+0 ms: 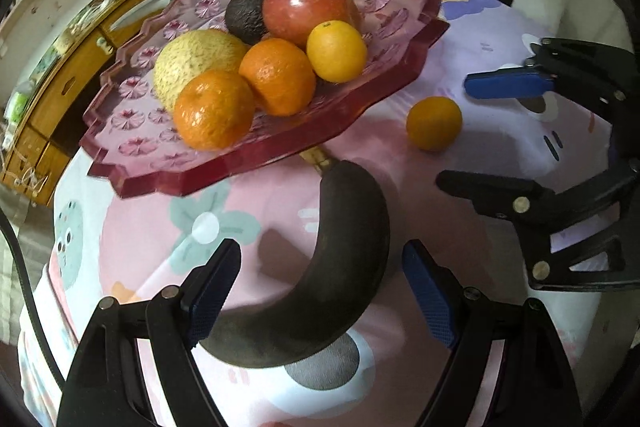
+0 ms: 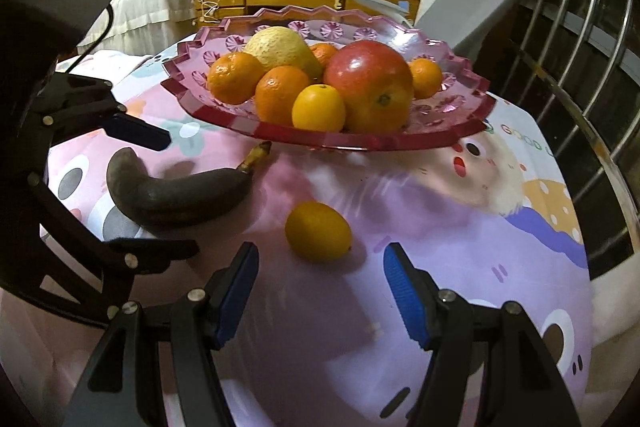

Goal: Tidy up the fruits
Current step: 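Grasp the dark banana with the left gripper while the right gripper grasps a mandarin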

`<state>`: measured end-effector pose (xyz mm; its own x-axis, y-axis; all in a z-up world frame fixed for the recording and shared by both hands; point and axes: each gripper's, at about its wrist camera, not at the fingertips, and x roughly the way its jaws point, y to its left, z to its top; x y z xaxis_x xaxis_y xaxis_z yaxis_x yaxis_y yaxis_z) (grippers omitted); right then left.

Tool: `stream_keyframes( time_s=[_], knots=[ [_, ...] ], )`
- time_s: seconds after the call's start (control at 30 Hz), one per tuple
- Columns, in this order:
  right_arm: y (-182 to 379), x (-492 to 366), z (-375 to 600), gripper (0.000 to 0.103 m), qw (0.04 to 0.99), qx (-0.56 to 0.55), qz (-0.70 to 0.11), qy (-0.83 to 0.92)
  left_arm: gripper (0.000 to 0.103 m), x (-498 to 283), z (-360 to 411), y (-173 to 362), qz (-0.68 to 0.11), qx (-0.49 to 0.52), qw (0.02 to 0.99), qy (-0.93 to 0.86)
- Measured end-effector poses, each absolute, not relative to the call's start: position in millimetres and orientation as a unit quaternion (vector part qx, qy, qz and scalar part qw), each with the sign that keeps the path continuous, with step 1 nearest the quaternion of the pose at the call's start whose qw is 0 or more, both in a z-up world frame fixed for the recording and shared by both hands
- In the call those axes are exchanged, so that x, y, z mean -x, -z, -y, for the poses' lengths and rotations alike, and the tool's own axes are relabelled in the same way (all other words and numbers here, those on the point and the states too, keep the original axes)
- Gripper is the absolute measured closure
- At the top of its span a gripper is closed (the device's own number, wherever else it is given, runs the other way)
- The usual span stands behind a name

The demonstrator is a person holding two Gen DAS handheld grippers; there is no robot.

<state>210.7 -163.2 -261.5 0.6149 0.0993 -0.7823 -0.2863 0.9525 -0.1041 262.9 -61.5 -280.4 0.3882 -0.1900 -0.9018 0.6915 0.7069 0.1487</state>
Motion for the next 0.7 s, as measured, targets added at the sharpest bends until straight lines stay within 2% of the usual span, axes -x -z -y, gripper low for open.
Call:
stream_keyframes(
  time_s=[0.17,0.23,0.3,0.43,0.57,0.6,0.7],
  knots=[
    [266,-216,163,0.039,0.889,0.104,-0.430,-0.119,0.024,-266,61,282,-0.466,-0.266,0.786,0.306],
    [268,-221,163,0.046,0.886,0.102,-0.436,-0.121,0.028,-268,61,282,-0.465,-0.258,0.786,0.317],
    [270,-224,163,0.050,0.884,0.096,-0.440,-0.126,0.036,-271,59,283,-0.467,-0.243,0.783,0.331],
    [270,-226,162,0.055,0.883,0.093,-0.441,-0.131,0.044,-279,52,285,-0.479,-0.213,0.778,0.347],
    [270,-229,164,0.062,0.883,0.083,-0.444,-0.129,0.061,-281,49,285,-0.478,-0.208,0.779,0.349],
    [269,-230,165,0.065,0.882,0.083,-0.446,-0.126,0.063,-281,48,285,-0.479,-0.206,0.778,0.350],
    [268,-233,166,0.066,0.880,0.078,-0.451,-0.126,0.070,-274,51,284,-0.476,-0.207,0.780,0.351]
  ],
)
